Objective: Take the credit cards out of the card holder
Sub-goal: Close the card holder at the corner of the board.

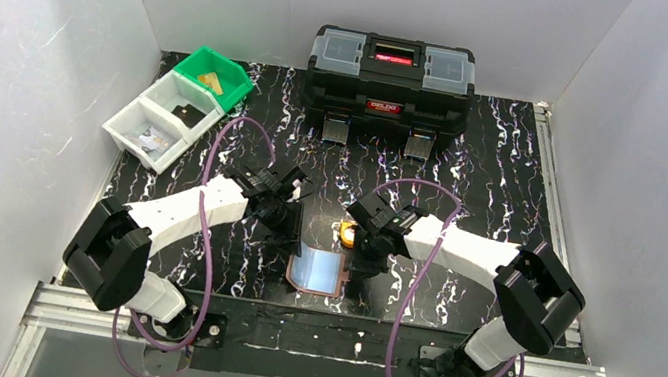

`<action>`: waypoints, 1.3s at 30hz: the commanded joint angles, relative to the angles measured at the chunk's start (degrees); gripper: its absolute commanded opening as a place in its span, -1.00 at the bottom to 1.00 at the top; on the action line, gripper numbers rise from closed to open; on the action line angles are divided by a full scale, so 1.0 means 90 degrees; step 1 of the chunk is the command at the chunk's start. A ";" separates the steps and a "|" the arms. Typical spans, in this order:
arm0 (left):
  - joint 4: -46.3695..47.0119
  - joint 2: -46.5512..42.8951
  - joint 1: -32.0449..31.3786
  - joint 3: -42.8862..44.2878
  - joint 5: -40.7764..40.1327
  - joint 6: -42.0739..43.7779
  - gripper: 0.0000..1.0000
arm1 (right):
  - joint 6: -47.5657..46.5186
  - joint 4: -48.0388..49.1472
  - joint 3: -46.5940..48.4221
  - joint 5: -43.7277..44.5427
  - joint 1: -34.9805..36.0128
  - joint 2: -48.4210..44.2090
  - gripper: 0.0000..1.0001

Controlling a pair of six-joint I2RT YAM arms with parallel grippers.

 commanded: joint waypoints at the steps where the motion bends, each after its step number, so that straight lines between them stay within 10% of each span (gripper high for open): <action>1: 0.0073 -0.0088 -0.0135 0.0199 0.0250 -0.0077 -0.39 | -0.0001 0.0126 0.0094 -0.0078 -0.0009 0.0097 -0.90; 24: 0.1865 0.0875 -0.0678 0.0021 0.0615 -0.1241 0.12 | 0.0238 0.0504 -0.0229 -0.0223 -0.0009 -0.0259 -0.94; 39: 0.1844 0.1197 -0.0722 0.0031 0.0225 -0.1302 -0.13 | 0.0277 0.0475 -0.0234 -0.0153 -0.0009 -0.0438 -0.94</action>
